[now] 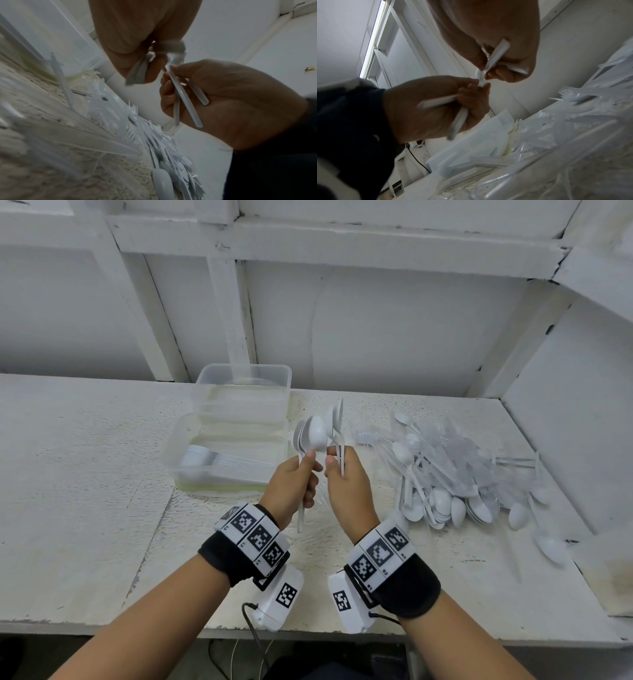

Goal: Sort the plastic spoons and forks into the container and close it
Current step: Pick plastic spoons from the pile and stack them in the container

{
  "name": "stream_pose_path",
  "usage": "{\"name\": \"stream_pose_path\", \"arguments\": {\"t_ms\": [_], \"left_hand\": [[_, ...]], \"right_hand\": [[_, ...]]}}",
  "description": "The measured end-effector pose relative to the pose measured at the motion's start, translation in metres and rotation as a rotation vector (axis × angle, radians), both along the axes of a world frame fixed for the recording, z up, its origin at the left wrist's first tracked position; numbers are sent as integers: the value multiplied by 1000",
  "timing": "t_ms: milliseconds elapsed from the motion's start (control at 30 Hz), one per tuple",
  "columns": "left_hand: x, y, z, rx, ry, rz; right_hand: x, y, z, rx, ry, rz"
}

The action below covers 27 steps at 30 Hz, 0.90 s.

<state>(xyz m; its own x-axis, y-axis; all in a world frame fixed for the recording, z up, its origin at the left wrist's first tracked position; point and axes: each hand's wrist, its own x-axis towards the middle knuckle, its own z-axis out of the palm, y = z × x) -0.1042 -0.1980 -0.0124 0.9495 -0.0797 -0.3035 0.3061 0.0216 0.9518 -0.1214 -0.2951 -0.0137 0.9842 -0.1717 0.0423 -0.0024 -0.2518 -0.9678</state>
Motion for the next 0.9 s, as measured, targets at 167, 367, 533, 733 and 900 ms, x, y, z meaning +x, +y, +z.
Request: {"name": "stream_pose_path", "arguments": {"t_ms": [167, 367, 533, 733, 900], "left_hand": [[-3, -4, 3, -51, 13, -29], [-7, 0, 5, -138, 65, -52], [-10, 0, 11, -239, 94, -2], [-3, -1, 6, -250, 146, 113], [-4, -2, 4, -223, 122, 125]], "right_hand": [[4, 12, -6, -148, -47, -53], [4, 8, -1, -320, -31, -5], [2, 6, 5, -321, 11, 40], [-3, 6, 9, -194, 32, 28], [-1, 6, 4, -220, -3, -25]]}}
